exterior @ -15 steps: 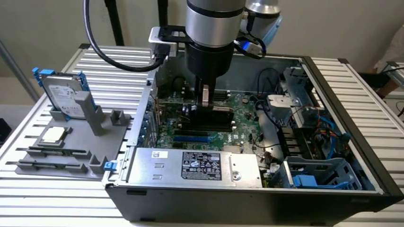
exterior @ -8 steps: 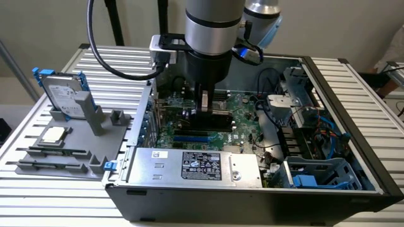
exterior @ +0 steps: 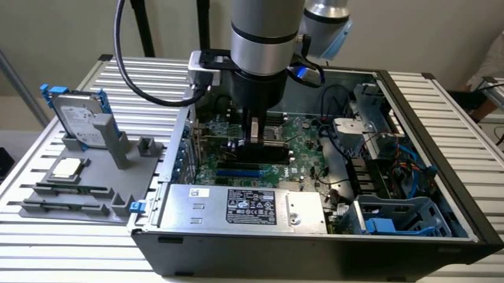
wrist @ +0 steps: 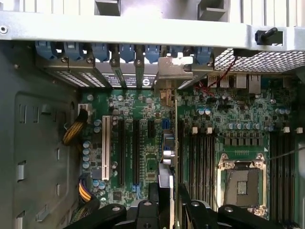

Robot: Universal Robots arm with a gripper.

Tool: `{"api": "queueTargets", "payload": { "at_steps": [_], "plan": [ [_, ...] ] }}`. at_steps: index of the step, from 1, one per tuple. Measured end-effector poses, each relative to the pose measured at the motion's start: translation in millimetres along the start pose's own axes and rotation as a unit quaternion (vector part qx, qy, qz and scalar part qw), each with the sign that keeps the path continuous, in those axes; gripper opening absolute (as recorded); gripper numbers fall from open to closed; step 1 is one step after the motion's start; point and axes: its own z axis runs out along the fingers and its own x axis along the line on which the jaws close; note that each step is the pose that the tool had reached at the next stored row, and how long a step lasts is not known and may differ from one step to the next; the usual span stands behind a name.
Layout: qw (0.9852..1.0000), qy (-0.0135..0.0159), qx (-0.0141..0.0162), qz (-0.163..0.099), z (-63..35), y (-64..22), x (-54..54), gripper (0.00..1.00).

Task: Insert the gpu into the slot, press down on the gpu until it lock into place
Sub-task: 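Insert the gpu into the slot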

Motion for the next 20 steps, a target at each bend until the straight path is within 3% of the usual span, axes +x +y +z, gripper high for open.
{"api": "queueTargets", "payload": {
  "at_steps": [3,9,13,16,20],
  "plan": [
    [1.0,0.0032,0.0,0.0,4.1,0.0,-1.3,0.26],
    [0.9999,0.0132,0.0001,0.001,10.1,-0.1,-2.6,0.26],
    [0.9998,0.0173,-0.0007,0.001,12.0,-0.1,-3.0,0.26],
    [0.9998,0.0198,-0.0011,0.001,12.9,-0.1,-3.2,0.26],
    [0.9998,0.0204,-0.0011,0.001,13.6,0.2,-3.6,0.26]
  ]
}}
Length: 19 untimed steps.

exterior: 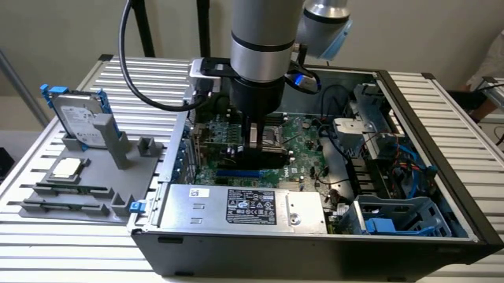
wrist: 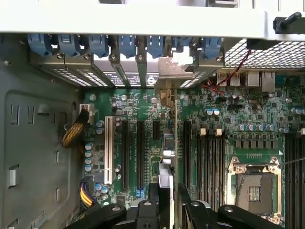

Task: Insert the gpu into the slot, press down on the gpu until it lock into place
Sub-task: 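Insert the gpu into the slot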

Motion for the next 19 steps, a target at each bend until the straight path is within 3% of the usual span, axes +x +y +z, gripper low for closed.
{"api": "queueTargets", "payload": {
  "at_steps": [19],
  "plan": [
    [1.0,-0.0001,0.0002,0.005,1.0,6.2,-1.9,0.26]
  ]
}}
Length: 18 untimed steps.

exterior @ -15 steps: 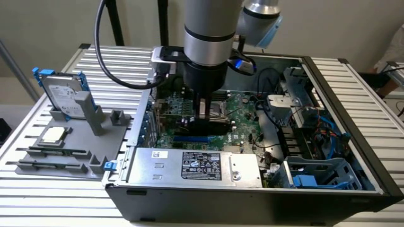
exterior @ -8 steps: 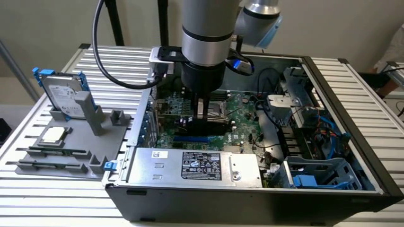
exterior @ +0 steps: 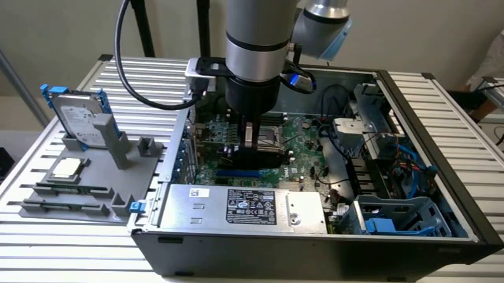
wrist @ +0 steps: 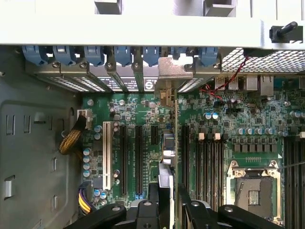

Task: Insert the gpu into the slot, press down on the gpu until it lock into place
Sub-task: 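Insert the gpu into the slot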

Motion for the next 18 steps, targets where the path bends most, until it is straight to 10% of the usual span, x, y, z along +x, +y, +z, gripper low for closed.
{"api": "queueTargets", "payload": {
  "at_steps": [18],
  "plan": [
    [1.0,0.0,0.0,0.001,0.0,0.1,-0.3,0.26]
  ]
}}
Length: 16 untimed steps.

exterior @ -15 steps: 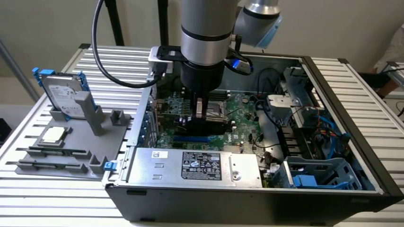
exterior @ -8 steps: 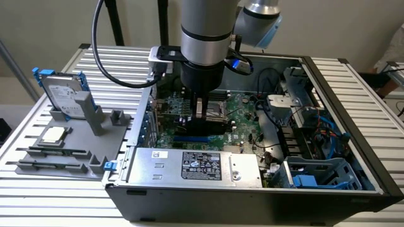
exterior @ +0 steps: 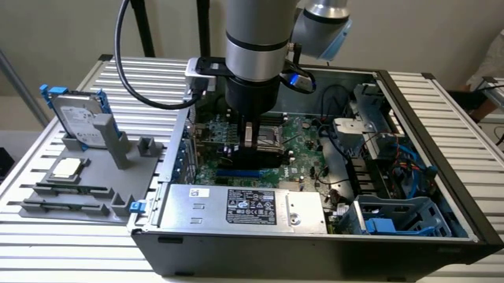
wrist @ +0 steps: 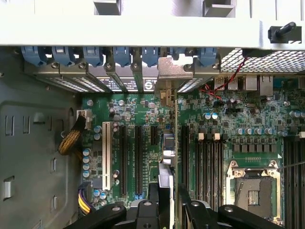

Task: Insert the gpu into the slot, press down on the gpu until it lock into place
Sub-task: 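Insert the gpu into the slot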

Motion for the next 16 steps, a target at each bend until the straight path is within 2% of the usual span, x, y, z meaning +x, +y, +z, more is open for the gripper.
{"api": "queueTargets", "payload": {
  "at_steps": [16],
  "plan": [
    [1.0,0.0,0.0,0.0,0.0,0.0,0.0,0.26]
  ]
}}
